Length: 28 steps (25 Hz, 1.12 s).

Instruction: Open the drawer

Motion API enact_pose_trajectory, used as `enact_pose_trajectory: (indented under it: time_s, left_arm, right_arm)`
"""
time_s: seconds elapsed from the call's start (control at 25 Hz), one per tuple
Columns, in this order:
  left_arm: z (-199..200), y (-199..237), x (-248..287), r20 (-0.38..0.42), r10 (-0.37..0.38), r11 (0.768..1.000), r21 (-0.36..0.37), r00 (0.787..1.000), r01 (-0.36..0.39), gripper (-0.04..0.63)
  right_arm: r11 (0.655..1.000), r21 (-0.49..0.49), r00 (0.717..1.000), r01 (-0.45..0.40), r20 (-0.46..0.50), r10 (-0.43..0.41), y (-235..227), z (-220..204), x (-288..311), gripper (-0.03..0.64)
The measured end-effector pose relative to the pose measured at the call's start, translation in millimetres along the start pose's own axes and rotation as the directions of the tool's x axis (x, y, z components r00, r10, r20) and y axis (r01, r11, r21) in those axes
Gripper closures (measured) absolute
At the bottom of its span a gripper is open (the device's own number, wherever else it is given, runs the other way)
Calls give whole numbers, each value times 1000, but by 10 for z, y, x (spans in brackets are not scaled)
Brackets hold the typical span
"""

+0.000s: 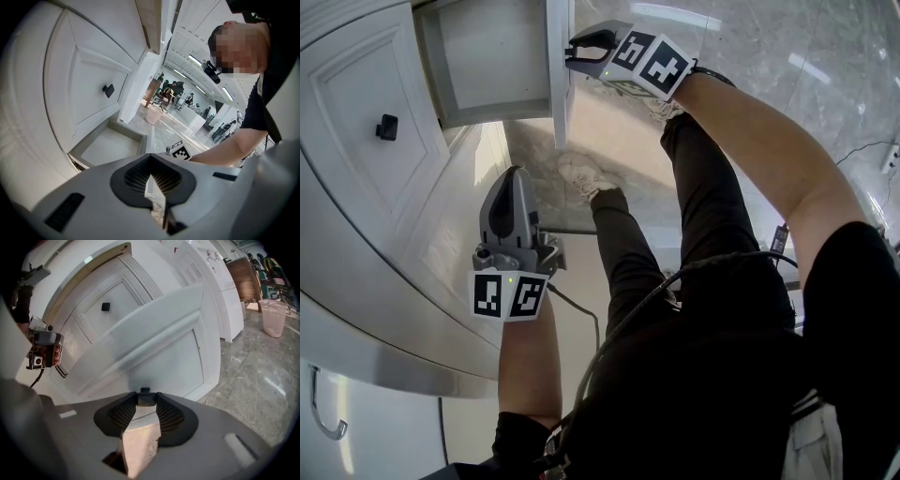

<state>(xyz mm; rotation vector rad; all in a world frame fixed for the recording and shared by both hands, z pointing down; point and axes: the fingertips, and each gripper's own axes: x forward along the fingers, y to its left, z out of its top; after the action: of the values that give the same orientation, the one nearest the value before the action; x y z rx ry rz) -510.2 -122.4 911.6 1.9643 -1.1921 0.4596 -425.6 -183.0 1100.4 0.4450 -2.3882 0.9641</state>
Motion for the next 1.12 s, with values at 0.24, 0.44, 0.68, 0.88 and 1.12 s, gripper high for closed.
enact_pose_trajectory:
  time_s: [0.24,0.44,0.68,0.88,1.12]
  left_arm:
    - [28,-33,-10,2,-1,1000,8,1000,1,604]
    - [26,-26,-34,1,3,1000,9,1000,-3,604]
    - [-2,-58,-38,5,2,1000,6,1000,-2,604]
    - [-45,-132,-36,2,-9,1000,4,1000,9,604]
    - [10,-152,-54,19,-4,1000,0,1000,4,604]
  right_arm:
    - [1000,1,1000,-2,-11,2,0,-60,-59,483]
    - [1000,10,1000,1,-4,-1,-2,-64,-60,484]
    - [1000,18,1000,3,6,-3,18,-80,-74,485]
    - [999,39,1000,6,16,-6,8,-101,-67,485]
    - [1000,24,1000,3,4,-3,-20,-65,-55,479]
